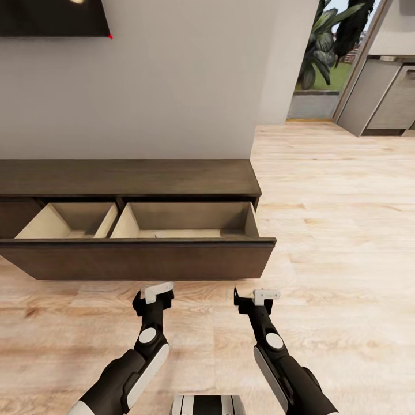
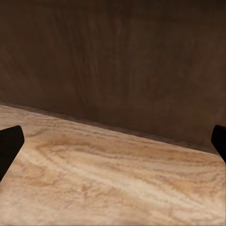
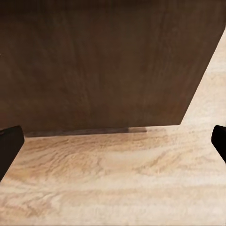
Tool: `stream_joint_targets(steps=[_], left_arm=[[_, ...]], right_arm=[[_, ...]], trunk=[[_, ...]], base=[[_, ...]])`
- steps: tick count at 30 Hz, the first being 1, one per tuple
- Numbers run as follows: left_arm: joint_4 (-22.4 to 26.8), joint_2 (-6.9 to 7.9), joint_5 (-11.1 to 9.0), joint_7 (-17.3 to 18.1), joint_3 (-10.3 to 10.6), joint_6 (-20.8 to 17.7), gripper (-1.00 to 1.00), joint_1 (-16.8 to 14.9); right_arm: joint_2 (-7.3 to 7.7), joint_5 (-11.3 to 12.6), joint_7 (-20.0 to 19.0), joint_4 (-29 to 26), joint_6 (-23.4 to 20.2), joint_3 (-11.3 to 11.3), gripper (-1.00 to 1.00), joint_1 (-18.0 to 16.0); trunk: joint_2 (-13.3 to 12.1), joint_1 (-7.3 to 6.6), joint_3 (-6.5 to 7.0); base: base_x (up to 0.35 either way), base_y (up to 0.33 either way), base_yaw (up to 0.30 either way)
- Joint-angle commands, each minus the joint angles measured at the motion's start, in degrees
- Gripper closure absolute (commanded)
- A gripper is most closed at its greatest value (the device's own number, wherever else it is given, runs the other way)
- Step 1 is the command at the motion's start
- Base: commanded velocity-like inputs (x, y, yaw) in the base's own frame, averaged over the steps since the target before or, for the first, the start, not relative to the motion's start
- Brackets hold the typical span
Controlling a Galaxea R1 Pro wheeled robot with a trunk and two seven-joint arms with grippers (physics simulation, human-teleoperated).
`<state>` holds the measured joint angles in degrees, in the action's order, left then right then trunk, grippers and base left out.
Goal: Place each of the two pumpkins and all three candles from the living room inside a cabinet in the living room (use any cabinet), then make sure every cabinet is closed, and position the cauldron so it is next to a table in the living room.
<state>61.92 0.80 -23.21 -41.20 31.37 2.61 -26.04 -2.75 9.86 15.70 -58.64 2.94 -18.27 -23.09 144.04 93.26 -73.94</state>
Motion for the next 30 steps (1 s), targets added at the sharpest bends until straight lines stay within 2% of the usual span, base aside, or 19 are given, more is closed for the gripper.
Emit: stream_joint_targets(steps=[1,13,30], left_arm=[[0.04,0.08,-0.56,-0.40,0.27,0.28,-1.00,-0.06],[0.04,0.06,-0.40,-0.53,0.30,0.28,-1.00,-0.06],[0.04,0.08,-0.36,-0.33,0.27,0.26,-1.00,-0.06]], right_arm=[[0.03,0.60,0.31,-0.03,0.41,-0.19,-1.00,-0.03],[0.03,0.59,0.30,-0.16,0.58,-0.19,-1.00,-0.02],[0.03,0.59,0.38,-0.16,0.58,-0.19,-1.00,-0.02]], trunk=[[0.02,-0.01,-0.04],[0.02,-0.01,-0.04],[0.02,-0.01,-0.04]], base=[[0.000,0.000,0.000],[0.072,0.005,0.000],[0.234,0.043,0.000]])
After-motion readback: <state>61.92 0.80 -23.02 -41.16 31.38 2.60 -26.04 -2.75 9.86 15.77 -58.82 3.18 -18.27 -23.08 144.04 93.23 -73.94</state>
